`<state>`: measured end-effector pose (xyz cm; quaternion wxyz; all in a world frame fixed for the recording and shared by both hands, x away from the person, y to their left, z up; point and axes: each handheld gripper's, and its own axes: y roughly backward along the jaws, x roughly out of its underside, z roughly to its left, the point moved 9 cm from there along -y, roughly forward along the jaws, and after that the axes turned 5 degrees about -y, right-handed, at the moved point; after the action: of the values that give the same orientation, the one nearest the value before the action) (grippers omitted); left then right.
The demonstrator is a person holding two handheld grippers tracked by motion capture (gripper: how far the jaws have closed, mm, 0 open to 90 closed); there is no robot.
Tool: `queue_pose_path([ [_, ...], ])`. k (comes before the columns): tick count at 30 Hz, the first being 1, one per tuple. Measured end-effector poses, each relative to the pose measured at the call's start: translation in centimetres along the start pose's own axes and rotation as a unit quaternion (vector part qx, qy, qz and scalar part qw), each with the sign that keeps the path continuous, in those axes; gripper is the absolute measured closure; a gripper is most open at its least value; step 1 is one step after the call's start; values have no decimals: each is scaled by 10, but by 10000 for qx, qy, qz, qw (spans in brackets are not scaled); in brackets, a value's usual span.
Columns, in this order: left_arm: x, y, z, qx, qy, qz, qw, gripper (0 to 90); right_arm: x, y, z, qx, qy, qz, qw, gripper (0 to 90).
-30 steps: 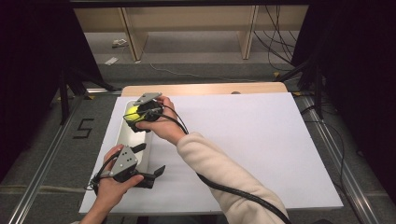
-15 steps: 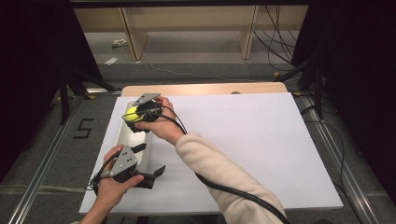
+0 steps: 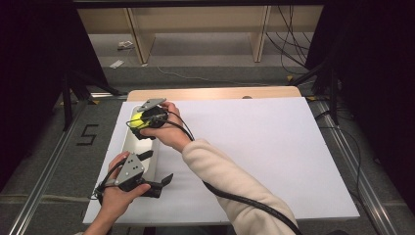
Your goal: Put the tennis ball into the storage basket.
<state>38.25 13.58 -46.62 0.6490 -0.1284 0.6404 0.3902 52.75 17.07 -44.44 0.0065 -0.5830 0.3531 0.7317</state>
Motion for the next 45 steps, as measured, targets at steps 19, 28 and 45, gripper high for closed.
queue_pose_path([
  [19, 0, 0, 0, -2, -1, -2, 10000, 7, 6, -9, 1, -33, -16, 134, 9999, 257],
  [28, 0, 0, 0, 5, 5, -3, 10000, 7, 7, -11, 1, -47, -15, 184, 9998, 257],
  [45, 0, 0, 0, 9, 10, -6, 10000, 7, 10, -15, 4, -83, 6, 264, 9996, 257],
])
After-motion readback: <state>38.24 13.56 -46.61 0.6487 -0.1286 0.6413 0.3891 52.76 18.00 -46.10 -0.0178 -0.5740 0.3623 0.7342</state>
